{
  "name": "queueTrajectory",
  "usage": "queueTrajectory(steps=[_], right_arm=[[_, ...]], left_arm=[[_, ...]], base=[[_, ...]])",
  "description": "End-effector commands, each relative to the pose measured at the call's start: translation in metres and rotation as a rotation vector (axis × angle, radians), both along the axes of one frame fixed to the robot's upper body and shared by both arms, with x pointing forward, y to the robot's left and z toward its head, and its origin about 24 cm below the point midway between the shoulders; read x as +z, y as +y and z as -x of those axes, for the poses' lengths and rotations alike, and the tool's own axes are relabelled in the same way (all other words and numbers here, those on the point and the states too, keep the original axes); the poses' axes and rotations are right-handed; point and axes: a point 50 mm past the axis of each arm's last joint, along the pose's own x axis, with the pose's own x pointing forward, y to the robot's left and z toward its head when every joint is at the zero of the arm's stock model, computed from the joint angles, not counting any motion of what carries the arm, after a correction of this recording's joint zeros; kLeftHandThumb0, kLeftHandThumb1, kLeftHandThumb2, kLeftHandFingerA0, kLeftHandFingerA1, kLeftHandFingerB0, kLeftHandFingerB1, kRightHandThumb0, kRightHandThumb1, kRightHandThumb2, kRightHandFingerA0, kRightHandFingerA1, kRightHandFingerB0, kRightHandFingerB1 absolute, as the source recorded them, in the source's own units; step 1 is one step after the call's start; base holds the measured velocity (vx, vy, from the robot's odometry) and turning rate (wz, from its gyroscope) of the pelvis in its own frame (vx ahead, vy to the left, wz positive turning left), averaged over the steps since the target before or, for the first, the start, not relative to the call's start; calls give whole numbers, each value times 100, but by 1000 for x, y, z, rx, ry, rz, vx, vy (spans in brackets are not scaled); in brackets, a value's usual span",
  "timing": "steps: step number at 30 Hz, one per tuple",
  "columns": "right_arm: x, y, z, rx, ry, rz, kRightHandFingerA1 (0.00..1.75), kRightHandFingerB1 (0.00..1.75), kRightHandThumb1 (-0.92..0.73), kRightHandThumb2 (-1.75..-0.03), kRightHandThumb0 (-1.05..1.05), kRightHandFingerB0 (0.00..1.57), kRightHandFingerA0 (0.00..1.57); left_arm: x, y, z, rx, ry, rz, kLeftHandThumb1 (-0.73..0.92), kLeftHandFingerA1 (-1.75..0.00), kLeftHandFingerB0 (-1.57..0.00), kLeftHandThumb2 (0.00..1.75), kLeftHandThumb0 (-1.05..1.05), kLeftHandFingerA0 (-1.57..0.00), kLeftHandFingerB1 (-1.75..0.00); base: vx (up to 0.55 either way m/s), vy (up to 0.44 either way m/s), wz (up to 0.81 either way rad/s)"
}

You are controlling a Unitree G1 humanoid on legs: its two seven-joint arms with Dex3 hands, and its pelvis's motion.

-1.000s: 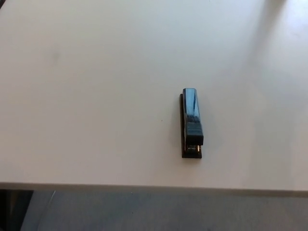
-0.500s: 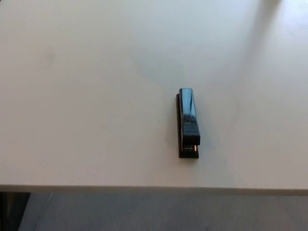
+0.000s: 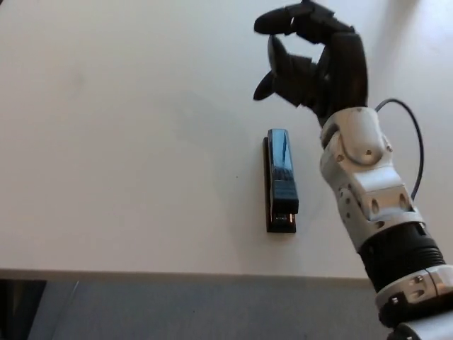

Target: The robot uses its right hand to press on the stapler that is in the middle of the desk

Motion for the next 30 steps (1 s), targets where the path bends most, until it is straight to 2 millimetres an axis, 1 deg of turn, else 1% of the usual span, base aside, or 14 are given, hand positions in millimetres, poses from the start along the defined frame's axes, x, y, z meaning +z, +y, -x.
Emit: queueTrajectory(steps=[1,2,5,9,10,11,12,13,14,16,17,25,26,30], right_arm=[[-34,6,3,-22,80,35,123,117,-78,-80,-10,75,122],[-42,7,3,-33,128,27,120,117,-76,-81,-10,76,123],[-55,7,4,-30,182,8,115,120,-72,-87,-5,76,125],[-75,10,11,-23,250,66,105,110,-66,-88,-12,80,126],[-79,10,13,-17,266,59,111,111,-68,-88,-7,79,124],[-87,10,16,-7,295,29,118,113,-68,-87,-6,79,121],[-91,10,18,-7,311,22,123,114,-70,-84,-7,78,118],[-96,10,20,-11,332,24,123,115,-72,-83,-9,78,117],[-100,10,21,-13,346,29,124,116,-71,-85,-9,77,117],[-104,9,23,-13,354,39,123,116,-72,-83,-9,76,117],[-106,8,24,-24,368,30,121,115,-73,-81,-11,76,118],[-127,10,36,-15,447,8,122,118,-72,-80,-10,76,119],[-131,10,39,-12,457,11,121,118,-72,-80,-10,76,119],[-148,13,51,-12,514,1,120,114,-74,-77,-12,77,120]], left_arm=[[6,6,1,-10,-23,-22,92,-13,0,89,-45,0,-13],[6,7,1,-6,-23,-16,86,-20,0,102,-57,0,-19],[6,6,0,-4,-25,-9,86,-19,0,102,-56,0,-19],[7,6,0,-17,-30,-18,86,-20,0,102,-56,0,-19],[7,6,0,-18,-29,-19,92,-13,0,88,-45,0,-13],[6,6,0,-15,-28,-17,86,-20,0,103,-58,0,-19],[6,6,0,-16,-28,-18,87,-19,0,103,-58,0,-19],[7,6,0,-19,-27,-21,92,-13,0,88,-46,0,-13],[7,6,0,-22,-28,-24,92,-14,0,89,-45,0,-14],[7,6,-2,-28,-28,-31,92,-14,0,89,-45,0,-14],[7,5,-2,-31,-24,-33,87,-20,0,104,-58,0,-19],[10,6,-6,-28,-48,-21,86,-20,0,103,-57,0,-20],[10,6,-6,-33,-47,-28,92,-14,0,89,-45,0,-15],[11,6,-6,-38,-42,-35,92,-12,0,89,-45,0,-13]], base=[[0,0,0],[0,0,0],[0,0,0],[0,0,0],[0,0,0],[0,0,0],[0,0,0],[0,0,0],[0,0,0],[0,0,0],[0,0,0],[0,0,0],[0,0,0],[0,0,0]])
